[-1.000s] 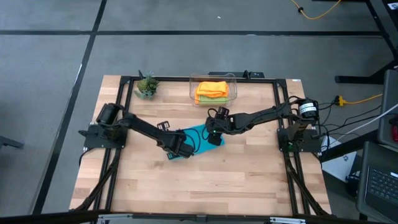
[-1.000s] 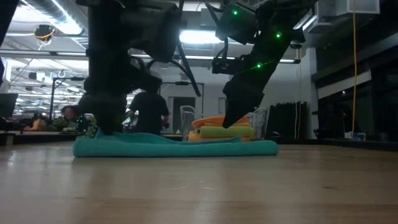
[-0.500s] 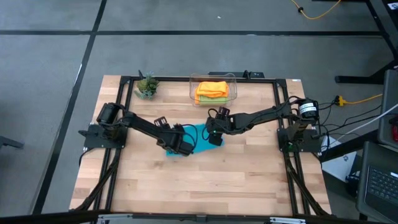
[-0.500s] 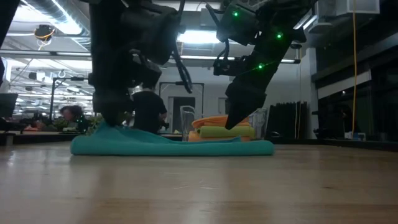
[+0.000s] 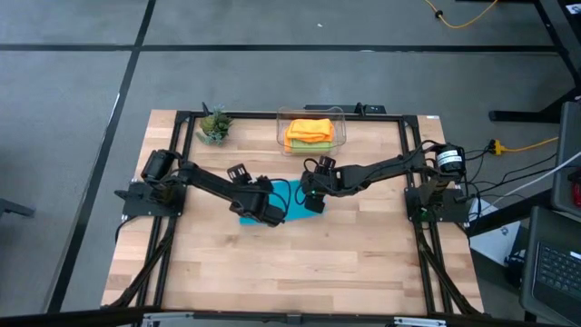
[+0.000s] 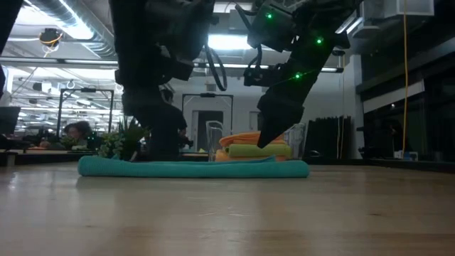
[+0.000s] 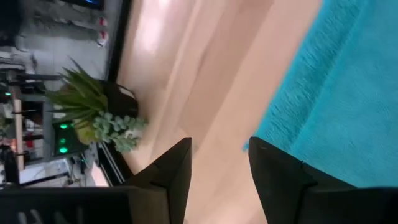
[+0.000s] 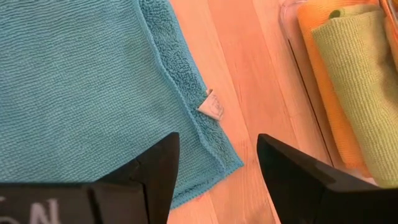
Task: Fold microfiber towels
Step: Fold the blue microfiber cloth
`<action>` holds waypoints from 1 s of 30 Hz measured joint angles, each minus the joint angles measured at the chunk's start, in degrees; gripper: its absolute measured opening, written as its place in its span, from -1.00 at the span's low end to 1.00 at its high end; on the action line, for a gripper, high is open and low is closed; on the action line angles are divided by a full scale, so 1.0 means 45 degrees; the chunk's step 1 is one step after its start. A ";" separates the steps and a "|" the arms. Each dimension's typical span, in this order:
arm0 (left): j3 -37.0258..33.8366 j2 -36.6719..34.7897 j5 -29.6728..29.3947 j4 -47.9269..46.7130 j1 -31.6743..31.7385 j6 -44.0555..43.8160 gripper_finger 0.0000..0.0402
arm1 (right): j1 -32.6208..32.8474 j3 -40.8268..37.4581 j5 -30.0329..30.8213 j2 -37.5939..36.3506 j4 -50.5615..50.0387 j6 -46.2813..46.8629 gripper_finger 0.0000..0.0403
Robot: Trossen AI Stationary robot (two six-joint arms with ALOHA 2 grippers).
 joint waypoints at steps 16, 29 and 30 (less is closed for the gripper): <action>0.0318 0.0000 0.5052 -0.1018 0.0342 0.0833 -0.25 | -0.0184 0.0008 -0.1406 0.0000 -0.0091 -0.0957 0.08; -0.0764 -0.4964 0.4735 -0.1735 0.2877 0.1663 -0.25 | -0.0878 0.2126 -0.2175 -0.0039 -0.5016 -0.0715 0.08; -0.1368 -0.5649 0.5111 -0.0893 0.3198 0.1790 -0.25 | -0.0967 0.2200 -0.2503 -0.0039 -0.5350 -0.0660 0.08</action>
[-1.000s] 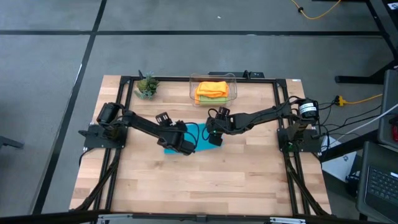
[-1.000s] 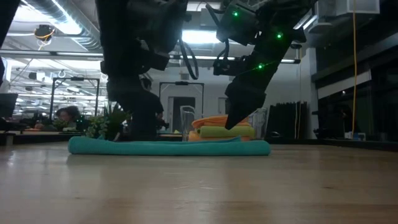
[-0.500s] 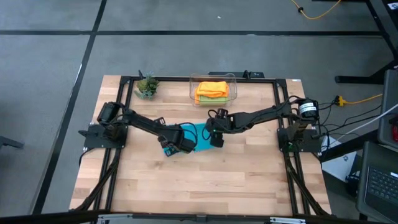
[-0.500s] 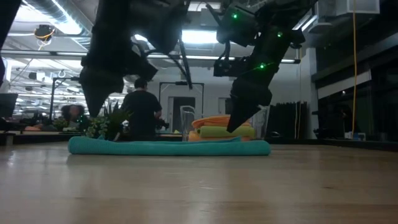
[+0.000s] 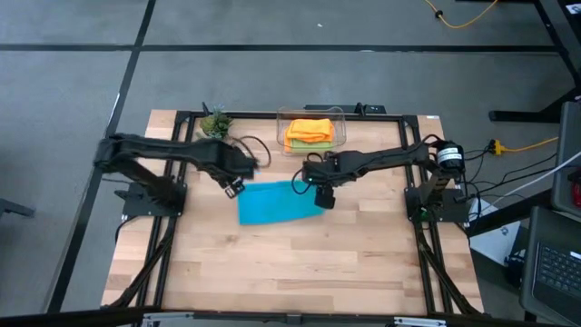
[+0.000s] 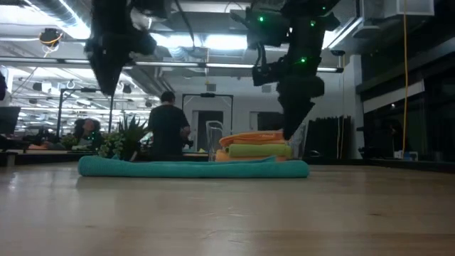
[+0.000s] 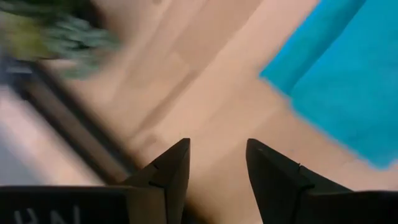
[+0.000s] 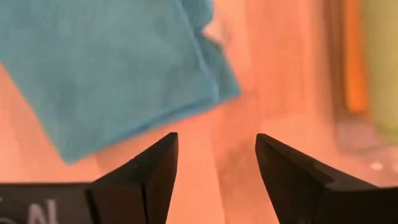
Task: Fold microfiber towels
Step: Fold the blue microfiber cloth
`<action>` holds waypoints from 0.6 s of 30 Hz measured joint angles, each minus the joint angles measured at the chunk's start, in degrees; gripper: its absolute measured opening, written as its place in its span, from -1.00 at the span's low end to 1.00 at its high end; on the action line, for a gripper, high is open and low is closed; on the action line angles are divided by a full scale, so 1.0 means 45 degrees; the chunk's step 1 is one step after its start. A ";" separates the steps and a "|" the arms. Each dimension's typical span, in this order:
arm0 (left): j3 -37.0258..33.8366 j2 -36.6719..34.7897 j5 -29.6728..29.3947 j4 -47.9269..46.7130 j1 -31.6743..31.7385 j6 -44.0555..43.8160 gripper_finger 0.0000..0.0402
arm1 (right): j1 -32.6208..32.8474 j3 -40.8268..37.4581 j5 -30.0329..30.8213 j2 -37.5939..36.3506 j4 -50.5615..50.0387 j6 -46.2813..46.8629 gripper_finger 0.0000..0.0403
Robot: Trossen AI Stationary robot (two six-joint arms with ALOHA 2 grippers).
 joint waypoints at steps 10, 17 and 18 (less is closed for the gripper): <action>-0.6498 -0.3623 0.3857 0.8250 0.1309 0.0452 -0.25 | -0.0418 0.0015 -0.1170 -0.0005 -0.2874 0.0258 0.08; -0.8116 -0.3452 0.3560 1.0373 0.0544 0.0029 -0.25 | -0.0478 0.0015 -0.2312 -0.0002 -0.2842 -0.0632 0.08; -0.8133 -0.3448 0.3304 1.0634 0.0479 0.0027 -0.25 | -0.0519 0.0015 -0.2764 -0.0002 -0.2992 -0.0879 0.08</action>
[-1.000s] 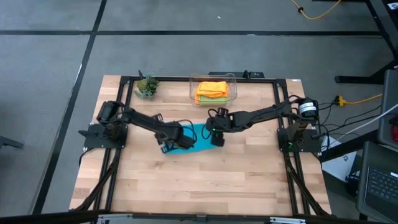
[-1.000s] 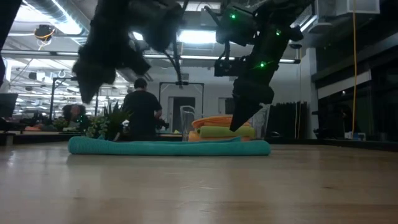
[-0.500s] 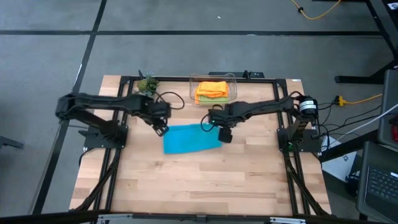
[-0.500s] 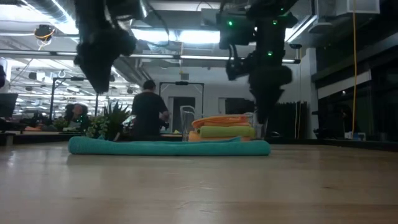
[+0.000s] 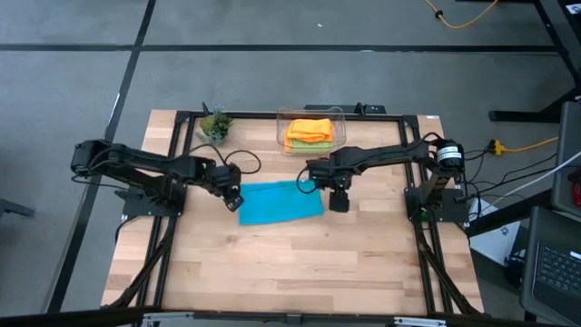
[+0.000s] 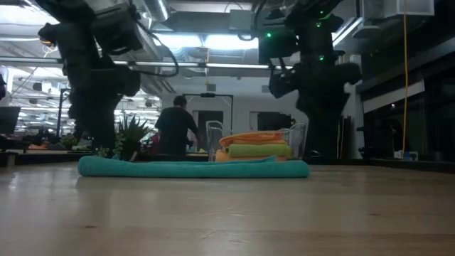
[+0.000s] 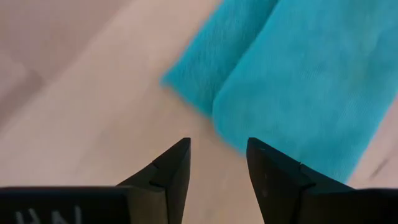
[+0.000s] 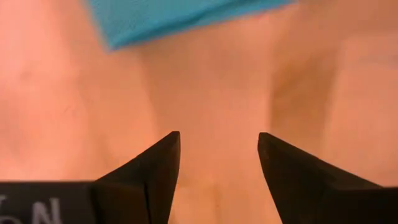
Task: Fold microfiber towels
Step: Fold the blue microfiber cloth
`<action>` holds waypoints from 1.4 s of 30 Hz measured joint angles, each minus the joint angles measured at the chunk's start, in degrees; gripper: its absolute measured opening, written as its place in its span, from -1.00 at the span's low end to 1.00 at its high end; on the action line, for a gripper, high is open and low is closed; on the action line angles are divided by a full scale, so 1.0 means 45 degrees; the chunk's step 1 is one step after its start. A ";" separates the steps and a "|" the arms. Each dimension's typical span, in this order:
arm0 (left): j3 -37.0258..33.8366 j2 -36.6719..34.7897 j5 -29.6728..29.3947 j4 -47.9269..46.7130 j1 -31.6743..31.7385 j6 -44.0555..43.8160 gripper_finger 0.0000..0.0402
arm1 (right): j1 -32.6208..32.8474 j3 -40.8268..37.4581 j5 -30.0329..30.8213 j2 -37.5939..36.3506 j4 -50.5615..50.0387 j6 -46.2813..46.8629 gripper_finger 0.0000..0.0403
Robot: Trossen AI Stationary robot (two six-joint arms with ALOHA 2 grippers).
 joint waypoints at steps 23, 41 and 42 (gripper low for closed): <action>-0.0005 0.1842 -0.0404 0.1492 -0.0166 -0.0008 -0.25 | -0.1152 -0.0035 -0.1519 -0.0461 -0.2606 -0.1561 0.08; -0.0005 0.1923 0.0166 0.1702 -0.0166 -0.0005 -0.26 | -0.1113 -0.7455 -0.1393 -0.5582 1.1851 0.1176 0.08; -0.0005 0.1923 0.0164 0.1698 -0.0166 -0.0005 -0.26 | -0.1113 -0.7569 -0.1303 -0.5302 1.2199 0.1183 0.08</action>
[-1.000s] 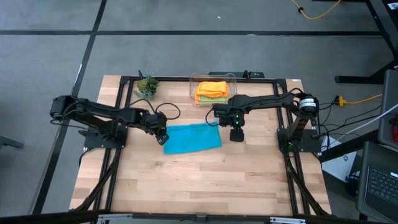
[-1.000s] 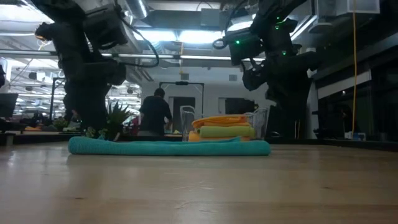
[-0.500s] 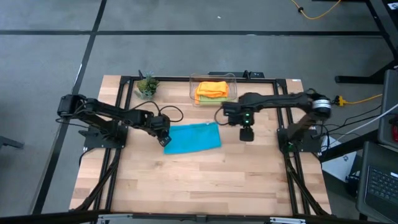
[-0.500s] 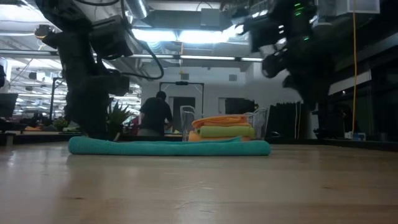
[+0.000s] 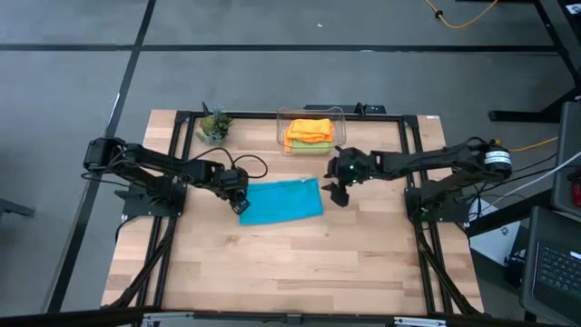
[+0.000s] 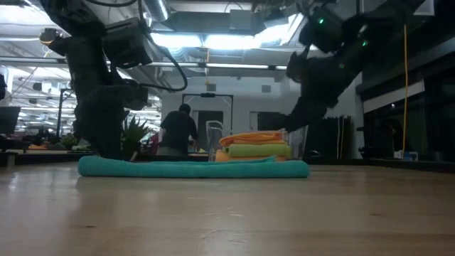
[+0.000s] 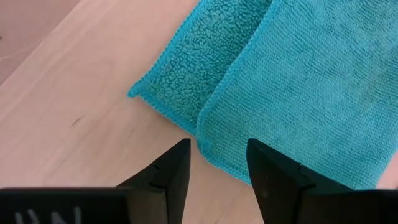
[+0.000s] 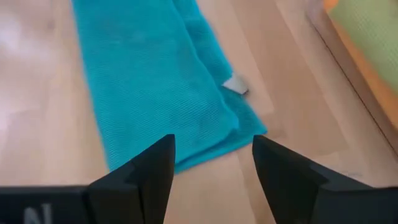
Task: Fold microfiber towels
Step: Fold the blue microfiber cloth
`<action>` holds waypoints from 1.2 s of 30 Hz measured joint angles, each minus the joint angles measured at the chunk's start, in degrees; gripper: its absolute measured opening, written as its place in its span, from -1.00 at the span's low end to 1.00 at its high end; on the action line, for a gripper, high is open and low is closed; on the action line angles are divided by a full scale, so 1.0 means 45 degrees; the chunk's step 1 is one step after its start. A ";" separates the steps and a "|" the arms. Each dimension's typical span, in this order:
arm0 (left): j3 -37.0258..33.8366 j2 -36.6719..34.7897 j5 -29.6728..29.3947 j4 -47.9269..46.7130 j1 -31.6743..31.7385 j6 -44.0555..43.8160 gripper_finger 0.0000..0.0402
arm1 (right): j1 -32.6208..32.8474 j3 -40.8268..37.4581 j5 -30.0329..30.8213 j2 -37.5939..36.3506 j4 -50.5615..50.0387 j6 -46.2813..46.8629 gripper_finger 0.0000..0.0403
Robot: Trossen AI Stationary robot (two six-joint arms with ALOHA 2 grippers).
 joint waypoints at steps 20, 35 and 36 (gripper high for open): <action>0.0000 0.0000 -0.0102 0.0072 0.0000 0.0001 -0.25 | 0.0005 -0.0003 0.1261 0.3932 0.3947 -0.0711 0.08; 0.0000 0.0000 -0.0277 0.0072 0.0000 0.0005 -0.25 | 0.0015 -0.0003 0.0326 0.4012 0.3948 -0.0658 -0.45; 0.0000 0.0000 -0.0357 0.0072 0.0000 0.0010 -0.25 | 0.0015 -0.0003 0.0215 0.4012 0.3948 -0.0654 -0.49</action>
